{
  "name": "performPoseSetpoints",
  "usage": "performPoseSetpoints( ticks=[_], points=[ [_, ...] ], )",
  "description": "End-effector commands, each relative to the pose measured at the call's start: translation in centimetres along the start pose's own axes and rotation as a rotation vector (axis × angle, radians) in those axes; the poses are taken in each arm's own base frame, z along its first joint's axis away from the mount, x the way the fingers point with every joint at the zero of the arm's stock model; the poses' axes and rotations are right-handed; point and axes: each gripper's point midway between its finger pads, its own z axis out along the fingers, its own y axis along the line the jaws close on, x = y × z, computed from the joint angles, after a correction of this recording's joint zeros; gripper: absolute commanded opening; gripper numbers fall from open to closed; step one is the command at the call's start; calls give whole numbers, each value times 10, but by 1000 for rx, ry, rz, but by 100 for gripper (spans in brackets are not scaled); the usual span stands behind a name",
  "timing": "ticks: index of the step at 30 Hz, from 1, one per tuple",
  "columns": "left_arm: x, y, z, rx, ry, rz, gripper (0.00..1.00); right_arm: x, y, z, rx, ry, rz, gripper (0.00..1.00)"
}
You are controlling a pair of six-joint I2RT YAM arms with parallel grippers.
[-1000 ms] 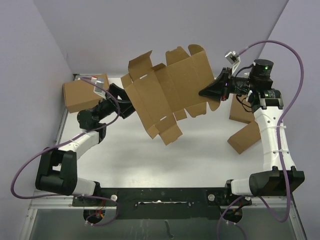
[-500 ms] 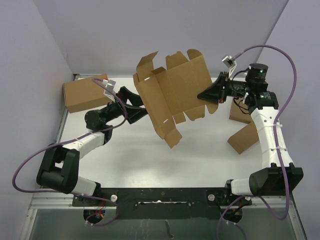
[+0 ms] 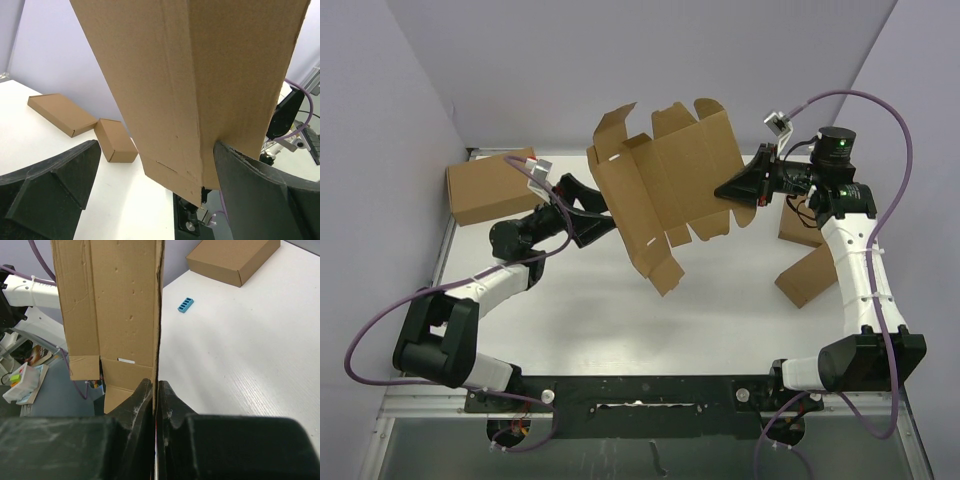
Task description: Fold the paper box
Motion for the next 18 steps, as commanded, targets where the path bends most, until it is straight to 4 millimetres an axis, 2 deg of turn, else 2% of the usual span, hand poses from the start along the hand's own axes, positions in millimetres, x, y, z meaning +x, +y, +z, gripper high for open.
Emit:
performPoseSetpoints(
  ticks=[1,12,18],
  points=[
    [-17,-31,4,75,-43,51,98,-4,0,2,-11,-7,-36,0],
    [-21,-50,0,93,-66,53,98,-4,-5,2,4,-9,-28,0],
    [-20,-50,2,95,-73,56,98,-3,-5,5,-2,-5,-21,0]
  ],
)
